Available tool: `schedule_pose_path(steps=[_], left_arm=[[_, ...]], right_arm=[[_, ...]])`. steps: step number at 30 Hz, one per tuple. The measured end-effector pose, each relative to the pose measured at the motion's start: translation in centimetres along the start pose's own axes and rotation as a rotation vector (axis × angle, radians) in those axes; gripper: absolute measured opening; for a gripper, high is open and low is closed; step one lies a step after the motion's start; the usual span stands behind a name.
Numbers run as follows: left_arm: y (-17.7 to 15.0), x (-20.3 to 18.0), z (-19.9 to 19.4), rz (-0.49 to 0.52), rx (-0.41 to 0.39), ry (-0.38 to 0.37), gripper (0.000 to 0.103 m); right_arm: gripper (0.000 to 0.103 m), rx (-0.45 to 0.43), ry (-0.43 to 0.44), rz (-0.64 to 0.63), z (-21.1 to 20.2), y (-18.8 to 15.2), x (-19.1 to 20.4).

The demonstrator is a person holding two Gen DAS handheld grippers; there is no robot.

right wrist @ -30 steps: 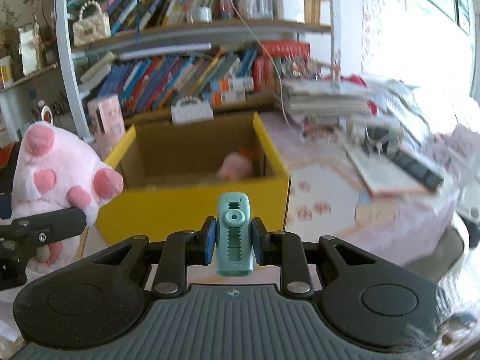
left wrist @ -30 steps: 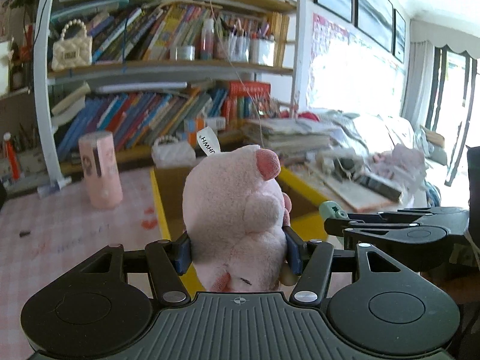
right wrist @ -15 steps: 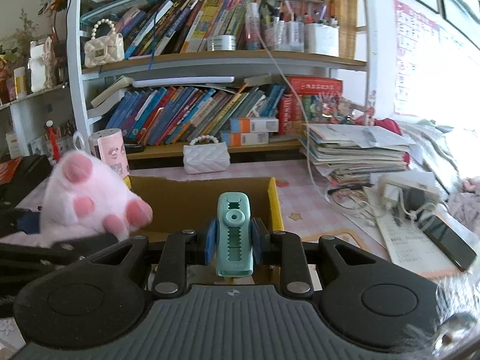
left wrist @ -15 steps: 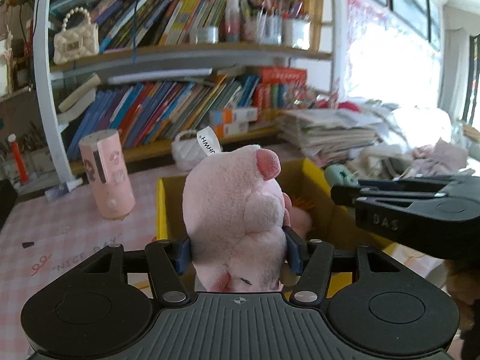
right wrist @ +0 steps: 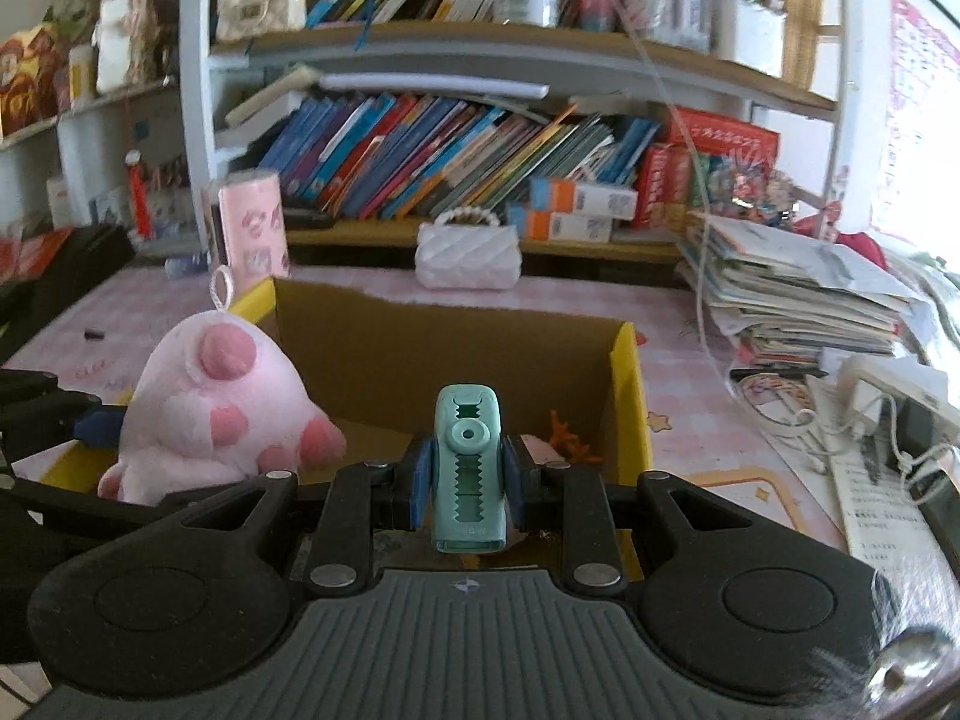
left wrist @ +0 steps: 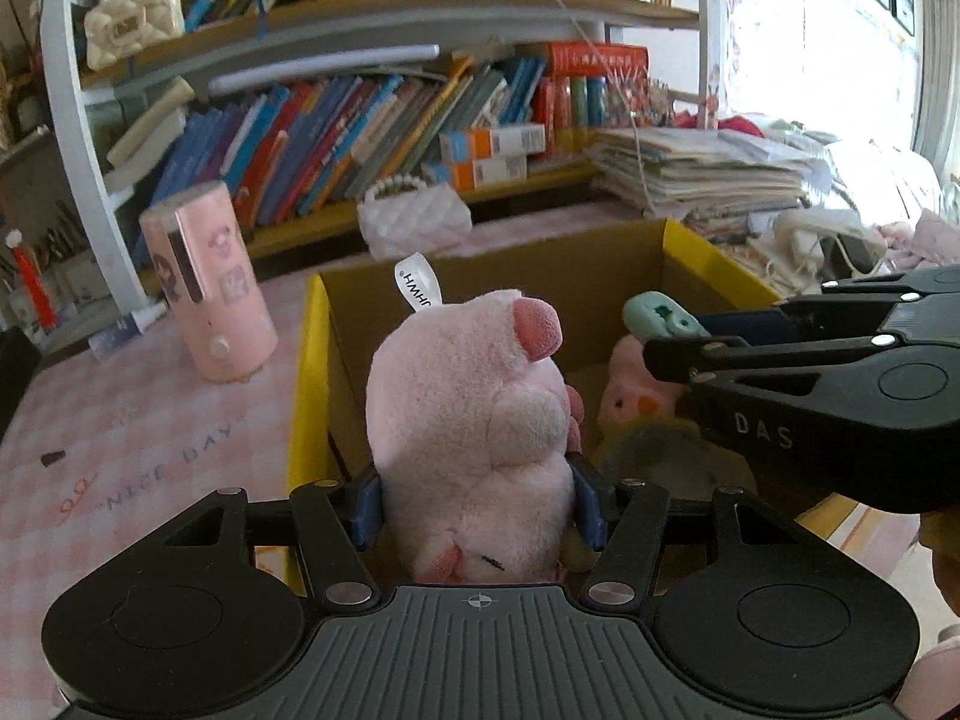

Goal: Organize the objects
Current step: 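Open the left tool over the box while the right tool lowers the green item inside, then open the right tool to release the mint-green item into the box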

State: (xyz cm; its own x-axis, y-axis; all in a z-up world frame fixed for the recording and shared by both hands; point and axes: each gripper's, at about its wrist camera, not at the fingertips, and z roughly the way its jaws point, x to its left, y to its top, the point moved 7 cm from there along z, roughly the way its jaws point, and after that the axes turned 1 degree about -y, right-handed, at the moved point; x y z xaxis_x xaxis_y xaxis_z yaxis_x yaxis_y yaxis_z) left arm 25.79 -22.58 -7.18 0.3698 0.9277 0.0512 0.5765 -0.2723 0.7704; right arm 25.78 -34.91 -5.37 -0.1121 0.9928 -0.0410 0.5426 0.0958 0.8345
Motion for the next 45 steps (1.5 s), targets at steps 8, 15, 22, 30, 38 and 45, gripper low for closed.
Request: schedule_pose_path(steps=[8,15,22,30,38,45], left_arm=[[0.1,-0.3,0.4,0.021,-0.001,0.021,0.064],[0.4,-0.4,-0.6,0.051,-0.043,0.066,0.081],[0.6,-0.7,-3.2,0.076,-0.120,0.079,0.086],[0.5,0.7,-6.9,-0.028,-0.201,0.115,0.090],[-1.3,3.6,-9.1,-0.169,-0.183,0.203,0.091],[-3.4,6.5,-10.3,-0.259,-0.123,0.292,0.091]], right_arm=[[0.023,0.063,0.049,-0.055,1.7,-0.5,0.5],[0.023,0.119,0.072,-0.012,2.8,-0.7,-0.1],[0.023,0.152,0.083,0.015,3.0,-0.8,-0.2],[0.023,0.175,0.089,-0.038,3.1,-1.0,0.3],[0.026,0.217,0.094,-0.055,3.5,-1.9,1.0],[0.035,0.181,0.054,0.010,1.8,-1.9,1.3]])
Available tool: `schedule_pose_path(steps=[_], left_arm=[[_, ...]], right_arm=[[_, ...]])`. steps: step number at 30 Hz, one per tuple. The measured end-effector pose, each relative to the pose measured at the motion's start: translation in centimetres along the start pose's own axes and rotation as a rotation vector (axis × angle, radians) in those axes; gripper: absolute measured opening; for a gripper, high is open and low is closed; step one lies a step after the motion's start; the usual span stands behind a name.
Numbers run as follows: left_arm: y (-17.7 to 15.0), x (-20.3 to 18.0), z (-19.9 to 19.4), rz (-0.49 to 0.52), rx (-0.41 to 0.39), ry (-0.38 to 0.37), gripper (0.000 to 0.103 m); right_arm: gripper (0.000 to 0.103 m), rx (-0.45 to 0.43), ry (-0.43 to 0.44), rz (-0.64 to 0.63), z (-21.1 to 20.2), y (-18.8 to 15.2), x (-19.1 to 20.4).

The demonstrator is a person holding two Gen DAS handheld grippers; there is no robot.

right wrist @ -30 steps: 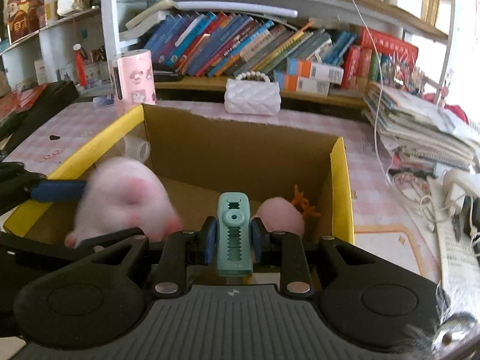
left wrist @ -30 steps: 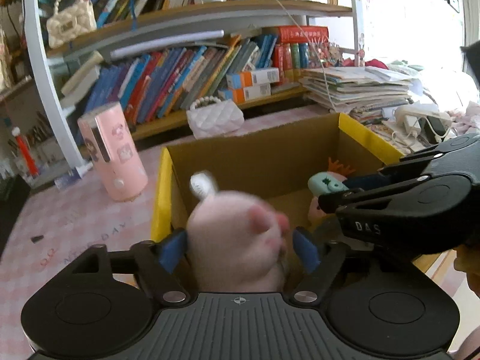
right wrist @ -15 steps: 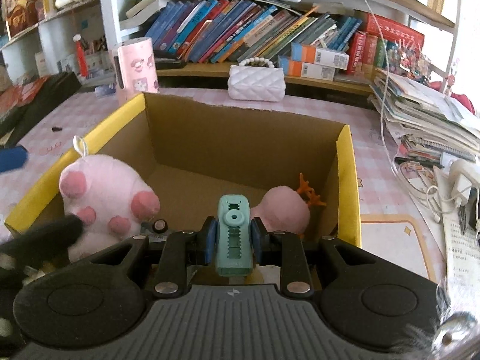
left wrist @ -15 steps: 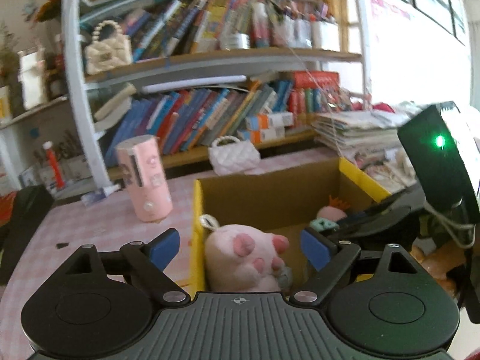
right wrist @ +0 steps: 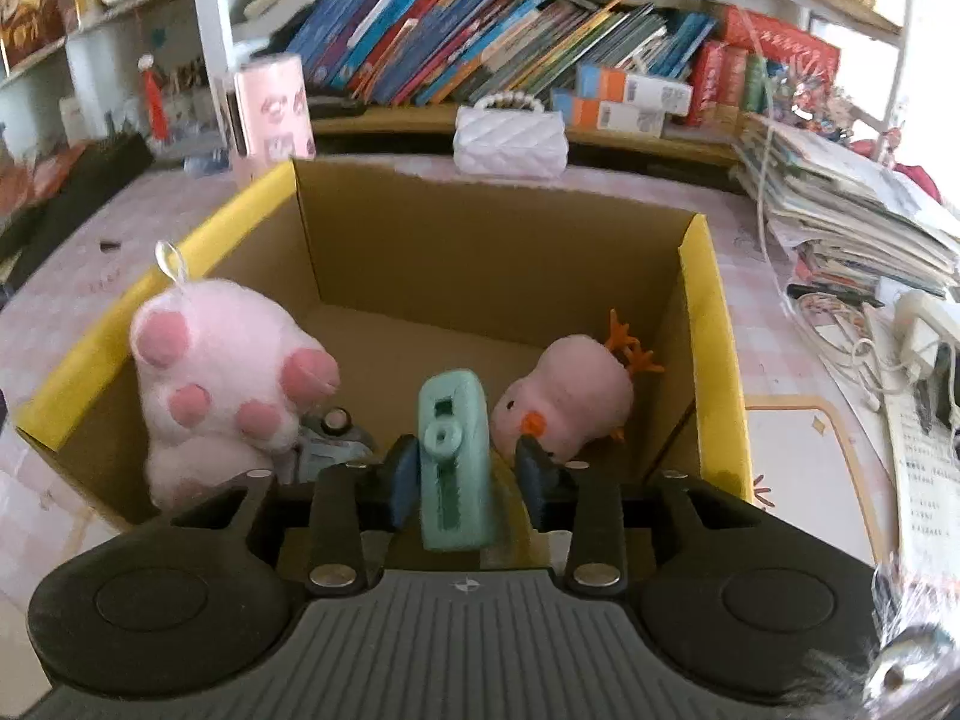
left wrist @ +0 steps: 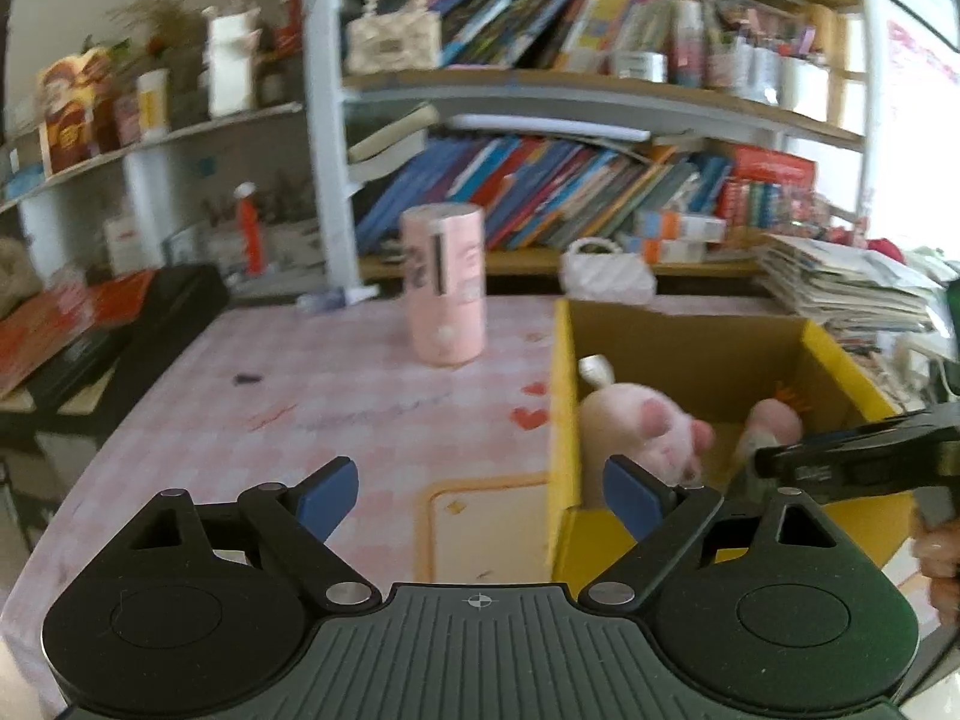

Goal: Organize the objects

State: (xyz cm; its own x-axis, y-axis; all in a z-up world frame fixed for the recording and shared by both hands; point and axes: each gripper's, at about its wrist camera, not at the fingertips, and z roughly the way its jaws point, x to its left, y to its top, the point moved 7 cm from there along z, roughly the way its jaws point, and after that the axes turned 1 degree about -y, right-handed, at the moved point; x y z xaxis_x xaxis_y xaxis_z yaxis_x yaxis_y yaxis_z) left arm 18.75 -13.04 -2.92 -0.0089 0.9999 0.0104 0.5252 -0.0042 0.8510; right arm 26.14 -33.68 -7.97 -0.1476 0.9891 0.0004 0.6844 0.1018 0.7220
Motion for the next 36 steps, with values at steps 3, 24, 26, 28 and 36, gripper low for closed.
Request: schedule_pose_path(steps=[3,24,26,28,36], left_arm=[[-0.2,1.2,-0.7,-0.020,-0.002,0.020,0.091],[-4.6,5.8,-8.5,0.030,-0.034,0.065,0.099],[-5.4,5.9,-9.1,0.047,-0.026,0.059,0.099],[-6.1,6.0,-9.4,0.064,-0.013,0.053,0.100],[-8.7,6.7,-10.3,0.076,0.056,0.044,0.100]], right_arm=[[0.037,-0.048,-0.011,0.027,-1.7,0.1,0.5],[0.100,-0.191,-0.156,0.128,-13.3,-6.4,9.2],[0.103,-0.173,-0.166,0.131,-13.6,-7.5,9.9],[0.103,-0.153,-0.171,0.129,-13.8,-8.6,10.6],[0.103,-0.081,-0.162,0.124,-14.4,-11.7,12.6]])
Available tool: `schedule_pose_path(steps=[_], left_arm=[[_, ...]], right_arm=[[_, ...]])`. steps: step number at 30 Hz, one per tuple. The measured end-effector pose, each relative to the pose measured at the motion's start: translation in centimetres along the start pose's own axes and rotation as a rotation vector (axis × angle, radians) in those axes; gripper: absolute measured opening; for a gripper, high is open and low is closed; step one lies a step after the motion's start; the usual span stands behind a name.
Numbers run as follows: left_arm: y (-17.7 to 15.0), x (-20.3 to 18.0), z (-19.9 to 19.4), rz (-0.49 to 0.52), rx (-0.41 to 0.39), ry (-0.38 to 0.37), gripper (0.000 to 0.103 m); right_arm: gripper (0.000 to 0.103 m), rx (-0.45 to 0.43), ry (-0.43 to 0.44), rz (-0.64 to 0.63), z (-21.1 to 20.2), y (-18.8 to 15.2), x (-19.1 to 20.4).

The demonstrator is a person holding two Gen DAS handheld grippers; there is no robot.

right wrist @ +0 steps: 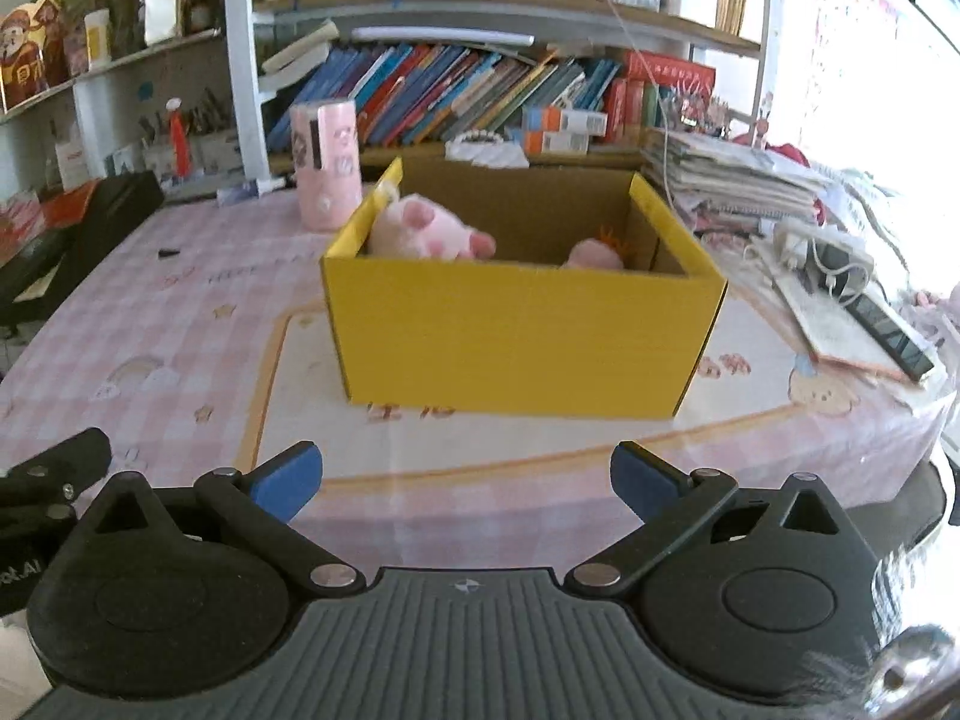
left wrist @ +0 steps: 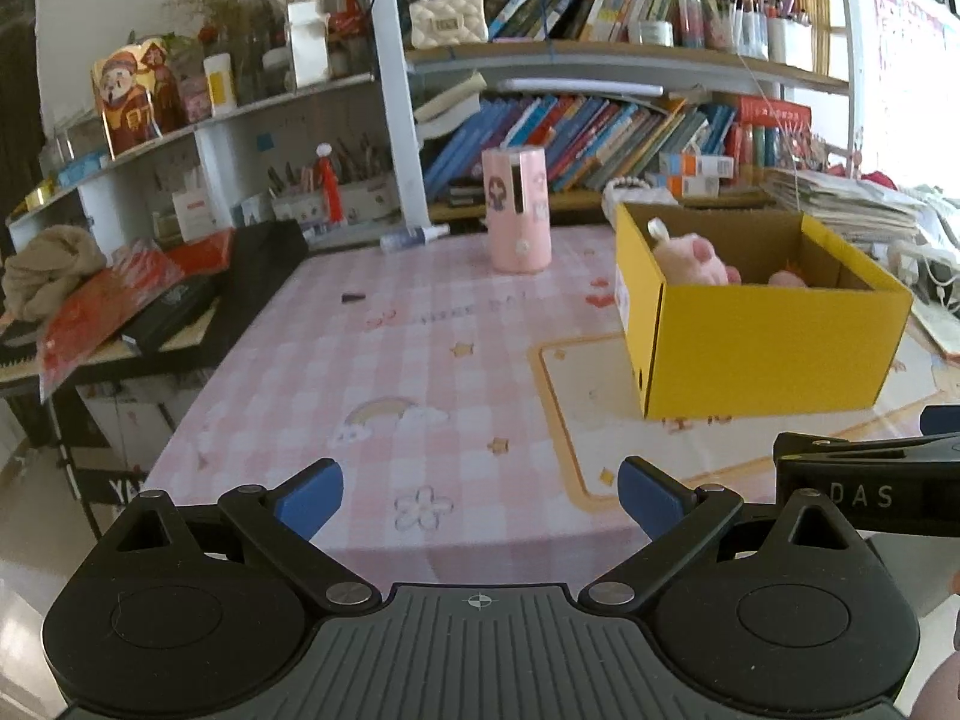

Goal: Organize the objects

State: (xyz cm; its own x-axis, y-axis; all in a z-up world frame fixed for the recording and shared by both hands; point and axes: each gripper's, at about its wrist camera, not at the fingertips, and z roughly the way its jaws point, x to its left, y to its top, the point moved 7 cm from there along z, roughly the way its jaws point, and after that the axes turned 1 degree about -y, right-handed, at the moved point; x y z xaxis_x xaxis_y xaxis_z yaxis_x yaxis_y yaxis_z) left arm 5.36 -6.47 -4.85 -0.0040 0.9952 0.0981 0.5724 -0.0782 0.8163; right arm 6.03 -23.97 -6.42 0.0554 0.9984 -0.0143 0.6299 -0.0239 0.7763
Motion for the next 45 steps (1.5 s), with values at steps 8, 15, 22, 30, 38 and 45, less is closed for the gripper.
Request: schedule_pose_path(steps=[8,15,22,30,38,45], left_arm=[[-1.4,0.5,-0.5,-0.021,0.029,0.008,0.100],[-1.9,0.7,-0.8,-0.035,0.041,0.020,0.100],[-1.8,0.9,-1.0,-0.039,0.050,0.020,0.100],[-1.5,1.0,-1.0,-0.039,0.041,0.031,0.101],[-1.3,1.5,-0.7,-0.074,0.050,0.018,0.101],[-1.2,1.8,-0.3,-0.084,0.061,0.019,0.101]], right_arm=[[0.103,0.018,0.010,-0.009,-1.0,-1.6,0.8],[0.103,0.025,0.007,-0.010,-1.4,-2.1,1.1],[0.103,0.027,0.005,-0.008,-1.5,-2.2,1.1],[0.103,0.009,0.000,0.002,-1.7,-2.0,1.2],[0.103,-0.011,-0.009,-0.009,-1.6,-1.5,1.8],[0.103,-0.006,-0.020,-0.011,-1.4,-1.4,2.0]])
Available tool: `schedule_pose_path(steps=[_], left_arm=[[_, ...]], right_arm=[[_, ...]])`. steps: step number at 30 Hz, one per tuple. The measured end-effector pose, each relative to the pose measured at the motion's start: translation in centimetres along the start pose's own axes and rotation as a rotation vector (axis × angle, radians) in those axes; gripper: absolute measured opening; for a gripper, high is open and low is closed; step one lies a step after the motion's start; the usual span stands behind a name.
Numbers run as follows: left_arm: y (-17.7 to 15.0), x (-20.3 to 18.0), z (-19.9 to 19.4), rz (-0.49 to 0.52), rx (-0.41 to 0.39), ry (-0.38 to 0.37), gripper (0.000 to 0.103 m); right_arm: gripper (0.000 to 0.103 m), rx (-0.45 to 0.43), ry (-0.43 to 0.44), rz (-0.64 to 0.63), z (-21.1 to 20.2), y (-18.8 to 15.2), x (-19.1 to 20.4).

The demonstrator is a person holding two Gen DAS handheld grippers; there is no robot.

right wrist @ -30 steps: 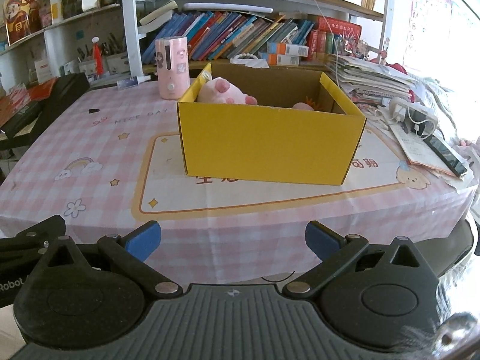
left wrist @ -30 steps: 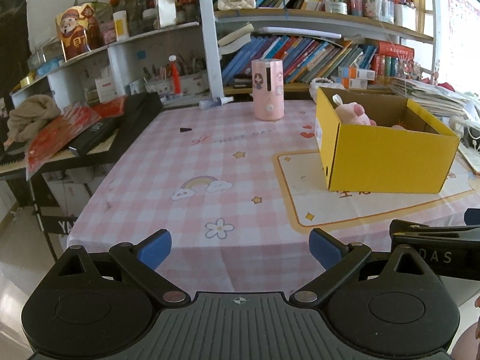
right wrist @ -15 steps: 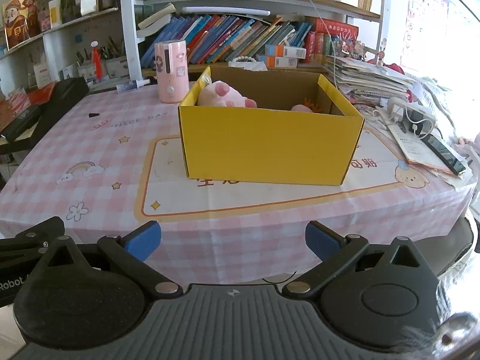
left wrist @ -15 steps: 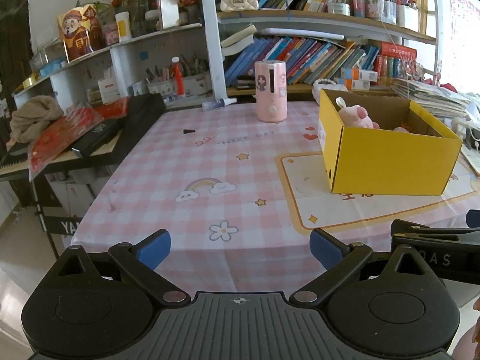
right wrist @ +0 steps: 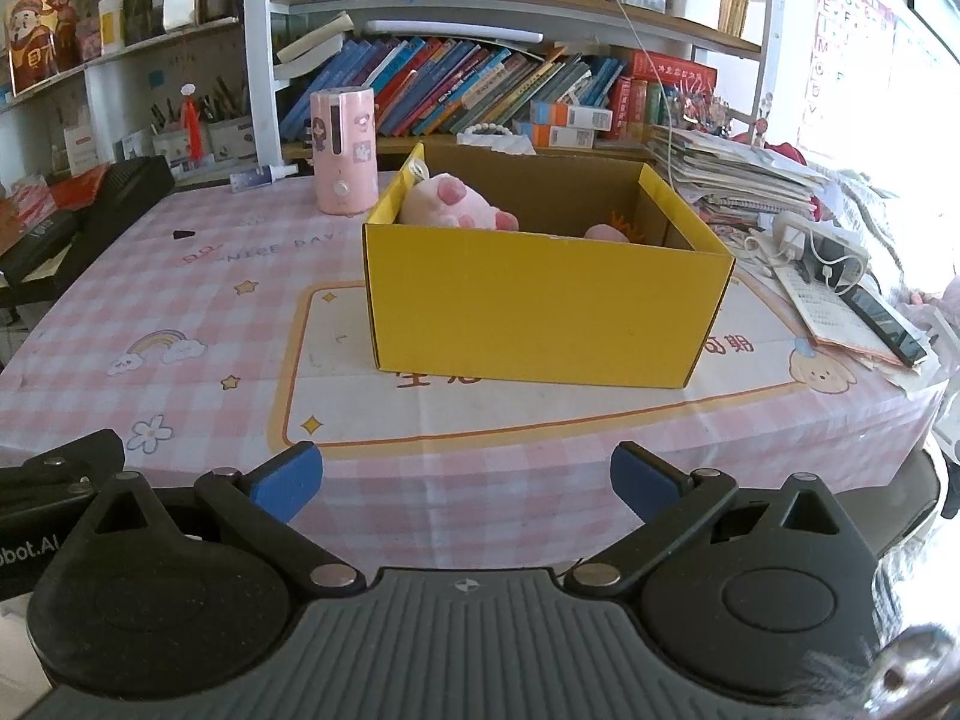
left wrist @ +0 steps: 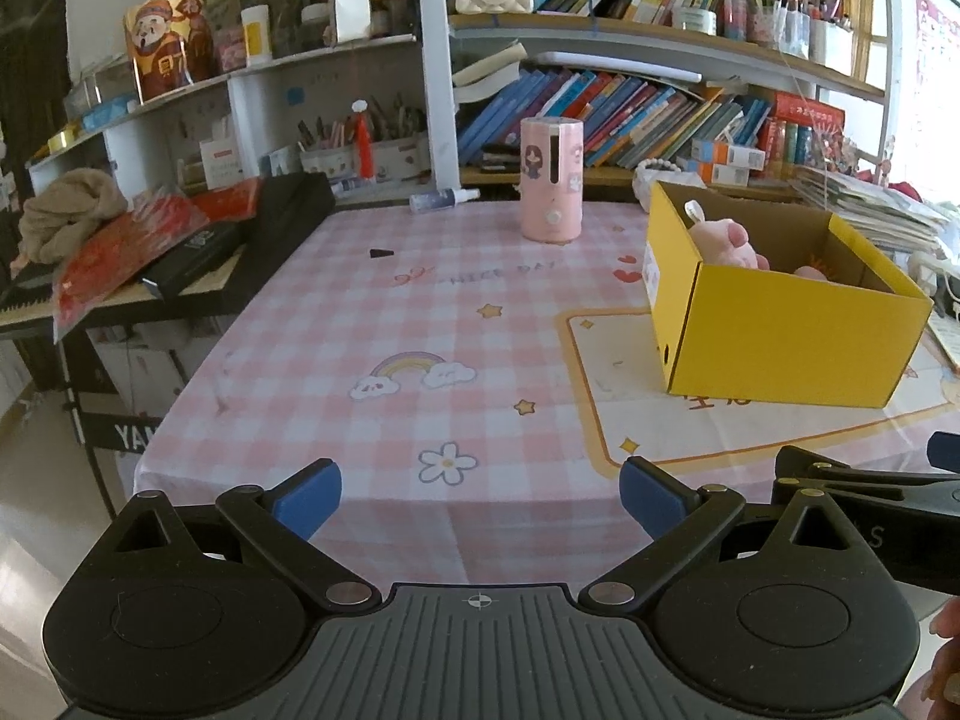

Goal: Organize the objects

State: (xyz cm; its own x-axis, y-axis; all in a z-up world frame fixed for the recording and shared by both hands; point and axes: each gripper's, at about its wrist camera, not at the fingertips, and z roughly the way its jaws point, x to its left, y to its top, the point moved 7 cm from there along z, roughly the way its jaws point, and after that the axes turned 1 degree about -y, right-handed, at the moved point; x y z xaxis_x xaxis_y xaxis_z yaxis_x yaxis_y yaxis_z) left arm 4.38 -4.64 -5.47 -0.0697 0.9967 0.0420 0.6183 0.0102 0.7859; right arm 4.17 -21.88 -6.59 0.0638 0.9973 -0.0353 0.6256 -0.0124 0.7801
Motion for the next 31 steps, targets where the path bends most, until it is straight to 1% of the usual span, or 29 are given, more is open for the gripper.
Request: schedule_pose_path(steps=[12,27,31], left_arm=[[0.1,0.1,0.5,-0.009,0.011,0.009,0.101],[0.3,0.1,0.9,0.005,0.012,0.019,0.100],[0.3,-0.1,1.1,0.006,0.016,0.010,0.101]], right_arm=[[0.103,0.009,-0.024,0.002,0.5,0.1,0.6],[0.103,0.023,-0.030,0.002,1.2,0.1,0.9],[0.103,0.031,-0.028,0.006,1.4,0.1,0.8]])
